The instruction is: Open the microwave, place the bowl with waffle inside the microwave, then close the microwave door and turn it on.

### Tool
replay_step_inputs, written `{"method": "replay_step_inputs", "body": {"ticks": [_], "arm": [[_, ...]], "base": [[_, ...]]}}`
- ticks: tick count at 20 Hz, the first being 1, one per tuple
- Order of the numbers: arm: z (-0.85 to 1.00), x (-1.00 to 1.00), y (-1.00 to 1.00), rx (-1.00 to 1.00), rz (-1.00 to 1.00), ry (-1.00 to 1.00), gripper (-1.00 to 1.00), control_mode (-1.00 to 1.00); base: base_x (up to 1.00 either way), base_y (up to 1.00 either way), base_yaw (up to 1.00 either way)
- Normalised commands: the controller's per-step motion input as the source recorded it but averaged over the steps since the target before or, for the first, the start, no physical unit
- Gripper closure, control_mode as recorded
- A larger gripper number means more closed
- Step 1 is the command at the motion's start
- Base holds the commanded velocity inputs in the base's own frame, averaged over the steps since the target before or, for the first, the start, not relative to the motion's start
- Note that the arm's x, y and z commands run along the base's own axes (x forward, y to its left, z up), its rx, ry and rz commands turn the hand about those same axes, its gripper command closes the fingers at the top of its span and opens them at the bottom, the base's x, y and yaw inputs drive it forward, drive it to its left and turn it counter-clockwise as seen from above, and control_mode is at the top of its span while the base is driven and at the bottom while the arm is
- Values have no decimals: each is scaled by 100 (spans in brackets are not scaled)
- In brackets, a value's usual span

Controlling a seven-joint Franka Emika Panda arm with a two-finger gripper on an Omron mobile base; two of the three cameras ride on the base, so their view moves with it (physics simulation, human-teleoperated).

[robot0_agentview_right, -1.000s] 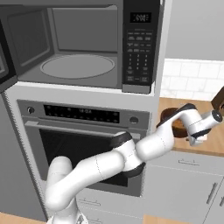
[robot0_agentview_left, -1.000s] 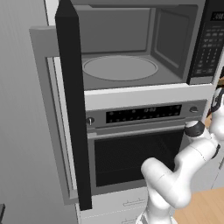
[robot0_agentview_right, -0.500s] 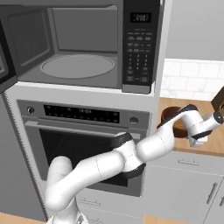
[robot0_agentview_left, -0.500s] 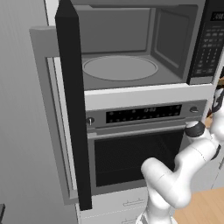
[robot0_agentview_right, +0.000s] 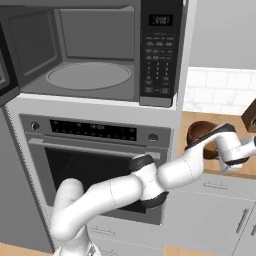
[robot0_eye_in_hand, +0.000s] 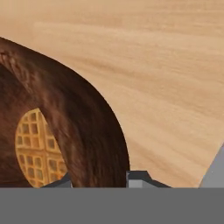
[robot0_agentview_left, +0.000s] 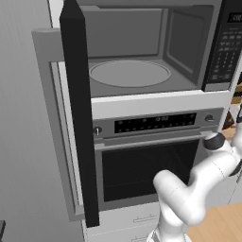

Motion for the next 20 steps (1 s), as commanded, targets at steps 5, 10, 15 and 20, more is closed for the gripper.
{"method": "replay_step_inputs", "body": {"ticks": [5,10,15,20], "arm": [[4,-80,-11,3,-17,-24,100,-100],[9,-88,-18,4,-30,-23,100,-100],[11,-100,0,0,-33,-18,100,-100],[29,-100,9,-12,-12,-5,100,-100]], "base": [[0,0,0],[0,0,0],[0,0,0],[0,0,0]]}}
